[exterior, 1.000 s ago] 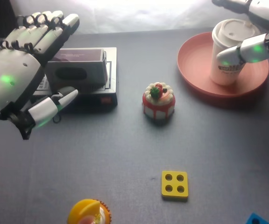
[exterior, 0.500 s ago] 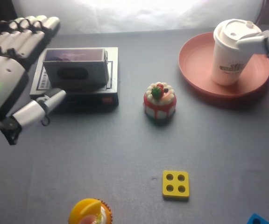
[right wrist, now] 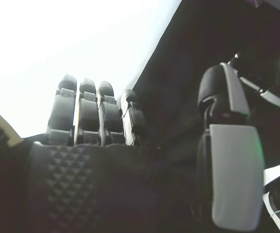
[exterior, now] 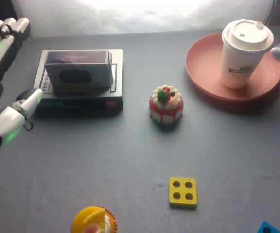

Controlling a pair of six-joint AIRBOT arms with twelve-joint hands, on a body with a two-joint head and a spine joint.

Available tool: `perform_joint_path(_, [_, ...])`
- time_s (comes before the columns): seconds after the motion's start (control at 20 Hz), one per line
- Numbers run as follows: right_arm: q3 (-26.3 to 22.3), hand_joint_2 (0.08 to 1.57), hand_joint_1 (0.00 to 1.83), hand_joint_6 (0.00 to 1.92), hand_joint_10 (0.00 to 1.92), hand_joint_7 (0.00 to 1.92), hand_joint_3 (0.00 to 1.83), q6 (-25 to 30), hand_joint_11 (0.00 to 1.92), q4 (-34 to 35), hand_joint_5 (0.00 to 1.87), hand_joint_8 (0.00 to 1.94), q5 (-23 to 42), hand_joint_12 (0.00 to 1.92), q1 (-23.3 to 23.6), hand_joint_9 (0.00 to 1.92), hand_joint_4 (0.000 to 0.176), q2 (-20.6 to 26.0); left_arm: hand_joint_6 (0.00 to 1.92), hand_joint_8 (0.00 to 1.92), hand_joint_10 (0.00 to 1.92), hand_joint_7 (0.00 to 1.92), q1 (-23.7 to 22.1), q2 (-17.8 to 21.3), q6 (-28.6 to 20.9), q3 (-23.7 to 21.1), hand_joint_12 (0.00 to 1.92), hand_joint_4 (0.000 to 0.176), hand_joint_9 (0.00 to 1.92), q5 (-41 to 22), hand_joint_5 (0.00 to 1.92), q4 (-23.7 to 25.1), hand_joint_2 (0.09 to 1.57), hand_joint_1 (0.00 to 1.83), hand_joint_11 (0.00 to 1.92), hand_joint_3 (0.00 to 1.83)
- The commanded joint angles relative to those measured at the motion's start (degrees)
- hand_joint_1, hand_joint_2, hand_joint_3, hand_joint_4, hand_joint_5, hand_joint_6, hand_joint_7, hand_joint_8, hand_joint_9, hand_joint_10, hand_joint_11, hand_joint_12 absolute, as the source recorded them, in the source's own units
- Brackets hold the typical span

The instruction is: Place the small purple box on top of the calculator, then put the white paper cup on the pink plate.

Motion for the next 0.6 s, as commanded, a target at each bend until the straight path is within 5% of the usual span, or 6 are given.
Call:
perform_joint_path(0.0, [-0.60, 1.02, 0.64, 0.00, 0.00, 0.00, 0.00, 0.37, 0.00, -1.21, 0.00, 0.00, 11.47, 0.00, -0.19, 0.00, 0.137, 0.27, 0.00, 0.00, 0.00, 0.00, -0.24, 0.35, -0.38, -0.34, 0.00, 0.035, 0.00, -9.33, 0.00, 2.21, 1.40, 0.49, 0.00, 0.00])
perform_joint_path(0.25, [-2.10, 1.09, 0.61, 0.00, 0.00, 0.00, 0.02, 3.96, 0.00, -0.67, 0.00, 0.00, 22.28, 0.00, -7.04, 0.00, 0.077, 1.02, 0.00, 0.00, 0.00, 0.00, 0.19, 0.72, -1.00, -0.85, 0.00, 0.106, 0.00, -12.54, 0.00, 3.60, 1.39, 0.62, 0.00, 0.00])
perform_joint_path(0.35, [-2.42, 1.10, 0.52, 0.00, 0.00, 0.00, 0.01, 4.80, 0.00, -0.50, 0.00, 0.00, 25.67, 0.00, -8.81, 0.00, 0.098, 1.20, 0.00, 0.00, 0.00, 0.00, 0.07, 0.79, -1.96, -0.69, 0.00, 0.102, 0.00, -12.59, 0.00, 4.49, 1.38, 0.68, 0.00, 0.00])
perform_joint_path(0.4, [-2.80, 1.12, 0.54, 0.00, 0.00, 0.00, 0.02, 4.80, 0.00, -0.46, 0.00, 0.00, 27.72, 0.00, -9.68, 0.00, 0.102, 1.45, 0.00, 0.00, 0.00, 0.00, -0.12, 0.82, -2.83, -0.47, 0.00, 0.074, 0.00, -12.59, 0.00, 4.84, 1.42, 0.72, 0.00, 0.00])
perform_joint_path(0.45, [-3.17, 1.15, 0.41, 0.00, 0.00, 0.00, 0.03, 4.80, 0.00, -0.41, 0.00, 0.00, 29.55, 0.00, -10.50, 0.00, 0.086, 1.73, 0.00, 0.00, 0.01, 0.00, -0.77, 0.91, -3.31, -0.29, 0.00, 0.074, 0.03, -12.60, 0.00, 5.45, 1.44, 0.88, 0.00, 0.01])
perform_joint_path(0.55, [-3.72, 1.14, 0.44, 0.00, 0.00, 0.00, 0.02, 4.79, 0.00, -0.37, 0.00, 0.00, 30.30, 0.00, -11.10, 0.00, 0.040, 2.23, 0.00, 0.00, 0.00, 0.00, -2.06, 1.02, -2.66, -0.29, 0.00, 0.079, 0.00, -12.60, 0.00, 6.99, 1.50, 0.57, 0.00, 0.02])
